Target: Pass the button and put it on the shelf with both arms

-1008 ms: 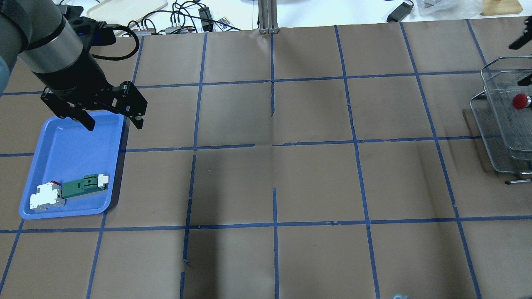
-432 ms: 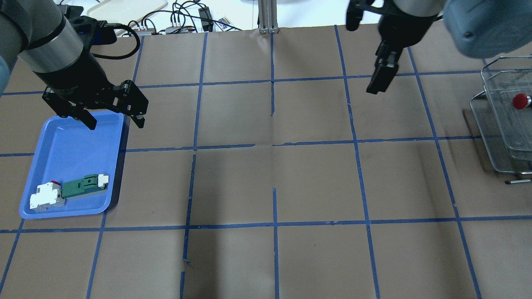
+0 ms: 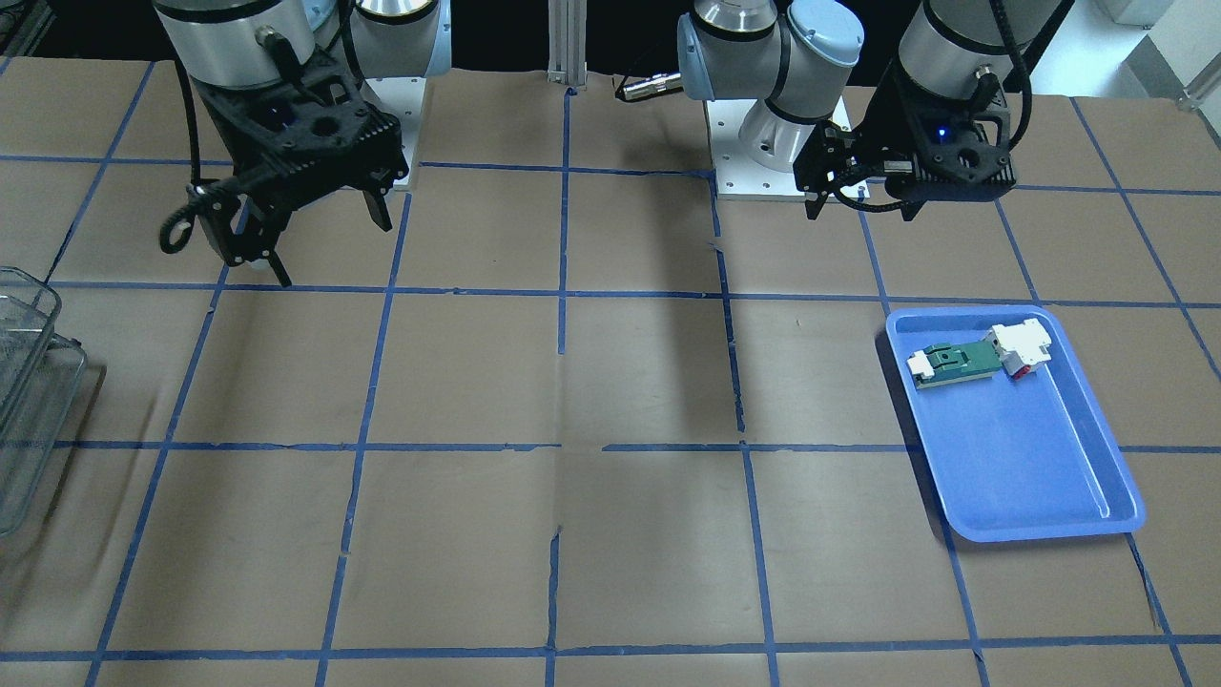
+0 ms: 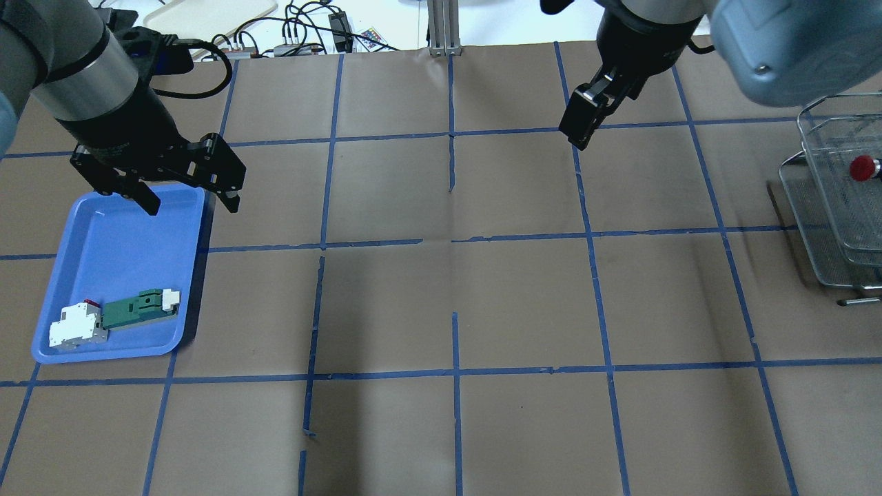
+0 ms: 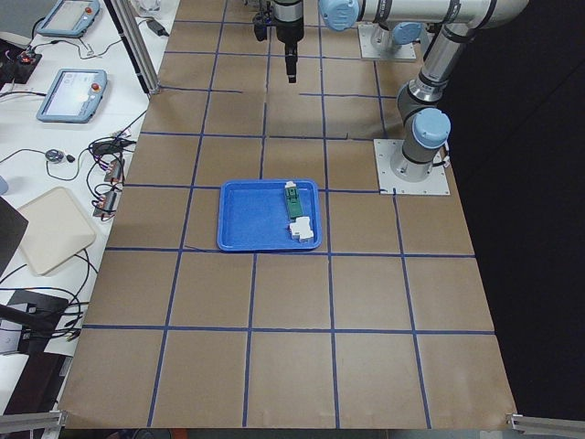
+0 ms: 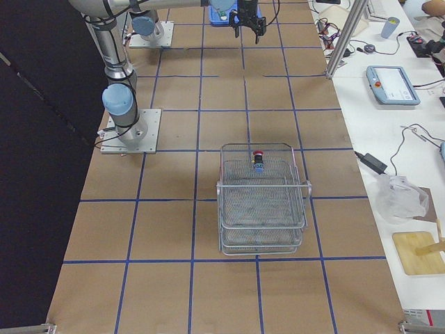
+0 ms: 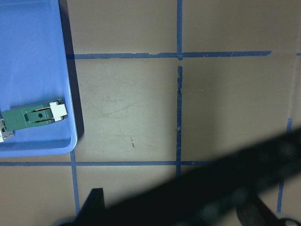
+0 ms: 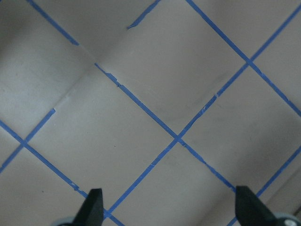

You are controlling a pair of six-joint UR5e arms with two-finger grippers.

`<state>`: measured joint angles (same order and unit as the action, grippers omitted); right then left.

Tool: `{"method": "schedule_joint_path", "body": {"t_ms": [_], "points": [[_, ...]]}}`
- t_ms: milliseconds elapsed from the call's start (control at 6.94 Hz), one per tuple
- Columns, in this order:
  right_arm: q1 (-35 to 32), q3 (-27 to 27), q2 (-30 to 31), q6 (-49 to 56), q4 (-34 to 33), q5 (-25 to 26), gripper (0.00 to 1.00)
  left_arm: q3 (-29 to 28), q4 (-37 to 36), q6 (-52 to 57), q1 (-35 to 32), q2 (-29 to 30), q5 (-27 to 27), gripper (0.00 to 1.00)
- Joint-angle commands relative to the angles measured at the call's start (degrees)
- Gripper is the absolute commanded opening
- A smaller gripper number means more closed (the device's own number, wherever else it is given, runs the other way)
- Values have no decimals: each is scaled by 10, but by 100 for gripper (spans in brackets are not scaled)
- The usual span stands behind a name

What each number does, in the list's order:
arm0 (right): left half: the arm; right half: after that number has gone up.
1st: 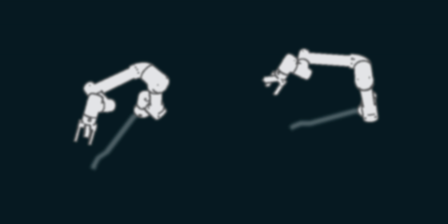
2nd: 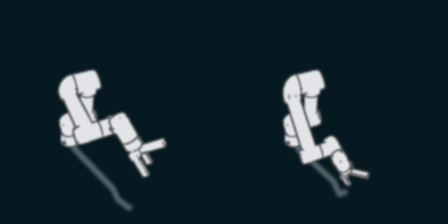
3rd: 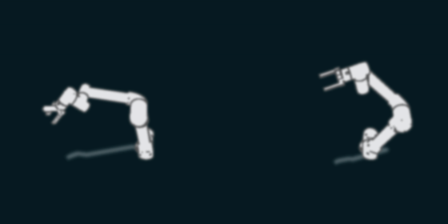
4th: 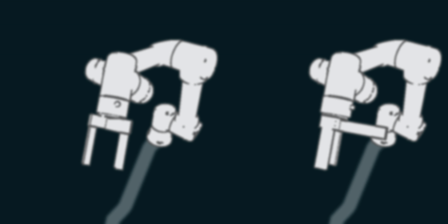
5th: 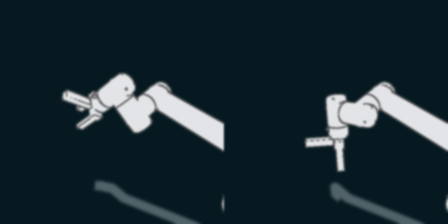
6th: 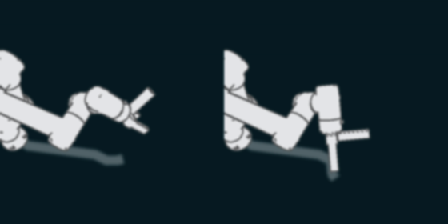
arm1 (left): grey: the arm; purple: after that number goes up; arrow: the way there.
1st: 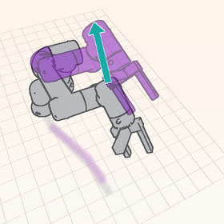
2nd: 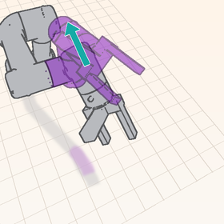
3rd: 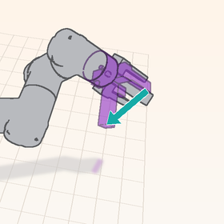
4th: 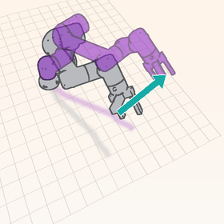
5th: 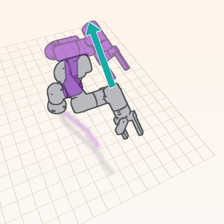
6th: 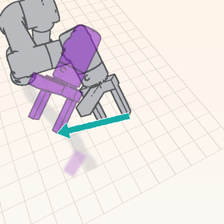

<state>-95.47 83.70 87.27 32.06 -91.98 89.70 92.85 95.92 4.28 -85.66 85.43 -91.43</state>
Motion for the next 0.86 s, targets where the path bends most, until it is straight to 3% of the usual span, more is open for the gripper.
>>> {"method": "schedule_joint_path", "body": {"t_ms": [0,288,576,720], "points": [[69,3,7,-83,44,-5,100,0,1,0,1,-3,1,100],[73,6,9,-178,42,-39,100,0,-1,0,1,-1,4,100],[72,7,11,-202,51,-11,100,1,-1,0,0,-2,6,100],[71,6,11,-262,50,-6,100,1,-1,-8,0,0,23,100]]}}
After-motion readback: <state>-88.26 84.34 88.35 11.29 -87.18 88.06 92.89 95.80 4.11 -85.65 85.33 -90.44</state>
